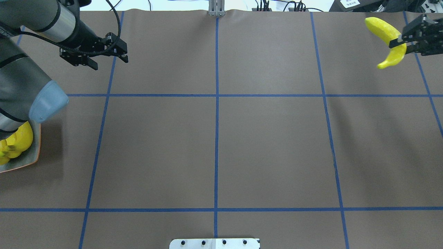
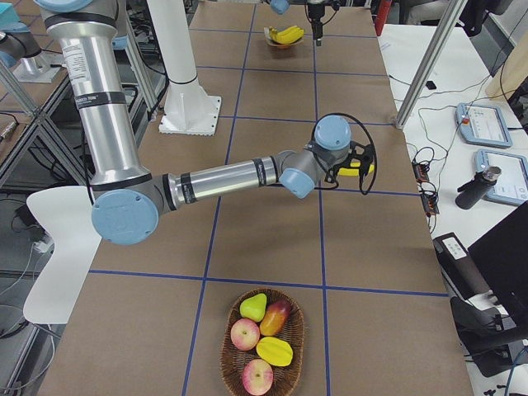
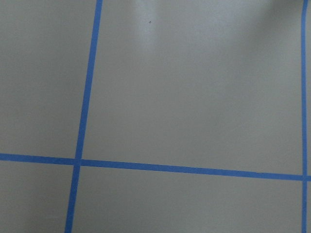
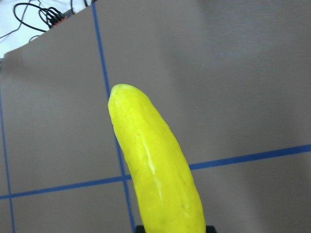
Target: Transfer all bananas from basket to plate
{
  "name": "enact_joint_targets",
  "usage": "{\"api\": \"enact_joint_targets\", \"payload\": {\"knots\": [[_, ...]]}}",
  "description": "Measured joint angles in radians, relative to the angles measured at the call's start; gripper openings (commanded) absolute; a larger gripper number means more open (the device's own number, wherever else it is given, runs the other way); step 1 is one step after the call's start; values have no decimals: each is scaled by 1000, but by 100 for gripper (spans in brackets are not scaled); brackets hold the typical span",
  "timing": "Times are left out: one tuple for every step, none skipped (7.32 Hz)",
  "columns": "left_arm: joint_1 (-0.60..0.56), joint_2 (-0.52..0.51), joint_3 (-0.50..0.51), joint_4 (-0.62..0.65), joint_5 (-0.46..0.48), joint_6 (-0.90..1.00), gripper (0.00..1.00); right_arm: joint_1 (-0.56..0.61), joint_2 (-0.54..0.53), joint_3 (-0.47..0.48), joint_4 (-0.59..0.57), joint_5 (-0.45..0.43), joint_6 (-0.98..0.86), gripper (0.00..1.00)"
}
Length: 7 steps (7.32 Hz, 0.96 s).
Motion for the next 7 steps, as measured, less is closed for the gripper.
{"api": "enact_joint_targets", "payload": {"knots": [[2,-19,25,-58,-1,-69,100,-100,63,26,35,-101,174,0],[10,-42,61,-149,-1,-164,100,-209,112,60,72,-220,331,0],[25,-61,99,-247,0,-254,100,-309,135,92,122,-327,450,0],[39,-79,129,-339,0,-335,100,-392,148,112,183,-409,532,0],[53,-96,148,-416,1,-406,100,-460,160,117,256,-472,593,0],[66,-108,155,-481,1,-464,100,-518,173,115,331,-526,647,0],[79,-117,158,-541,3,-514,100,-571,183,113,406,-584,693,0]]}}
